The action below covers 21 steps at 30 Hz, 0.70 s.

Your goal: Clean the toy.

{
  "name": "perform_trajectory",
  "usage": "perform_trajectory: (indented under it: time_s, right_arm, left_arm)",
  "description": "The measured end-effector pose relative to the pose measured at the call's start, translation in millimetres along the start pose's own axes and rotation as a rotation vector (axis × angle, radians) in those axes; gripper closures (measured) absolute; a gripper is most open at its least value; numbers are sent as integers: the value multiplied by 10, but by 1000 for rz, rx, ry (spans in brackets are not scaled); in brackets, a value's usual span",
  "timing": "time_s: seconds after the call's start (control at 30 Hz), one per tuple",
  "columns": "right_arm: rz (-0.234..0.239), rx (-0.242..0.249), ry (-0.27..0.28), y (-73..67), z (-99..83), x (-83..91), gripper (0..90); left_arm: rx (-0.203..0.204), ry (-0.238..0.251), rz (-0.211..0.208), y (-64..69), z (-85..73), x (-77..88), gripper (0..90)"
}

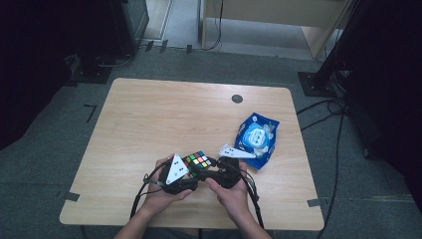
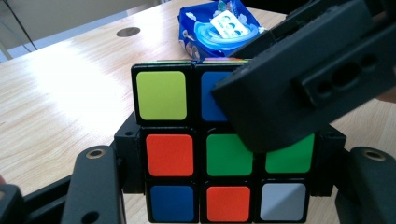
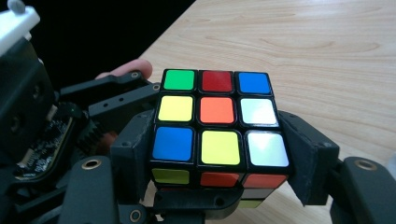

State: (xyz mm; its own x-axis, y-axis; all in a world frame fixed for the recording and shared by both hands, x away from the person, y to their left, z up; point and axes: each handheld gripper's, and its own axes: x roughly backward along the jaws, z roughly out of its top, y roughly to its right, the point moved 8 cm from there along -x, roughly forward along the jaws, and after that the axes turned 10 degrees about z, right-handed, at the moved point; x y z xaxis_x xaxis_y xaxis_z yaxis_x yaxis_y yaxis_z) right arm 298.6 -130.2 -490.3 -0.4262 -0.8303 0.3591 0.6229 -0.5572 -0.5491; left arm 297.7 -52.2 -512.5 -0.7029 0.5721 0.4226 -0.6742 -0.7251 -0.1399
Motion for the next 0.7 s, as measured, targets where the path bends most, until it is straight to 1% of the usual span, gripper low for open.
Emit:
perform_trajectory:
  time_s: [0.07, 0.1, 0.13, 0.17, 0.2, 0.23, 0.3, 0.33, 0.37, 0.4, 0.43, 0.47, 0.5, 0.53, 0.57, 0.6, 0.63, 0.67, 0.7]
  right_arm:
    - [-31, 52, -18, 0, -6, -3, 343]
    - [-56, 85, -31, -9, -14, -9, 343]
    - [-78, 126, -48, -16, -21, -13, 343]
    - [-91, 154, -58, -25, -23, -16, 343]
    - [-105, 191, -74, -33, -20, -17, 343]
    - [-102, 201, -78, -36, -15, -15, 342]
    - [-67, 194, -53, -48, 17, 2, 334]
    - [-41, 189, -30, -55, 45, 24, 322]
    - [-23, 173, -7, -62, 70, 47, 291]
    - [3, 159, 30, -46, 122, 96, 248]
    - [23, 145, 61, -33, 160, 147, 253]
    - [28, 139, 105, 6, 200, 218, 267]
    - [22, 135, 129, 37, 211, 257, 281]
    - [7, 143, 155, 99, 203, 304, 293]
    - [-6, 152, 159, 139, 180, 315, 297]
    - [-25, 165, 152, 200, 133, 305, 296]
    - [-28, 166, 136, 237, 86, 280, 292]
    - [-25, 165, 108, 280, 1, 213, 286]
    - [-22, 159, 93, 284, -49, 165, 279]
  left_arm:
    - [-2, -14, 3, 11, -10, -21, 338]
    - [-7, -23, 10, 14, -17, -29, 335]
    - [-10, -24, 16, 19, -20, -34, 335]
    - [-17, -24, 21, 23, -25, -37, 334]
    - [-23, -22, 24, 20, -23, -32, 333]
    - [-27, -8, 28, 9, -5, -18, 336]
    - [-19, -9, 21, -11, 9, -7, 340]
    - [-15, -11, 19, -31, 8, -3, 340]
    - [7, -15, 25, -82, 4, 1, 340]
    - [29, -22, 31, -139, -4, 5, 340]
    - [64, -22, 42, -224, -7, 13, 340]
    - [89, -22, 48, -283, -8, 23, 340]
    - [133, -22, 49, -380, -8, 44, 341]
    - [165, -19, 46, -434, -6, 57, 341]
    - [203, -14, 39, -501, -2, 75, 340]
    - [230, -9, 37, -545, 2, 87, 341]
    - [256, -2, 35, -602, 8, 108, 340]
    - [266, 0, 36, -621, 12, 118, 340]
    - [272, 1, 36, -634, 21, 129, 341]
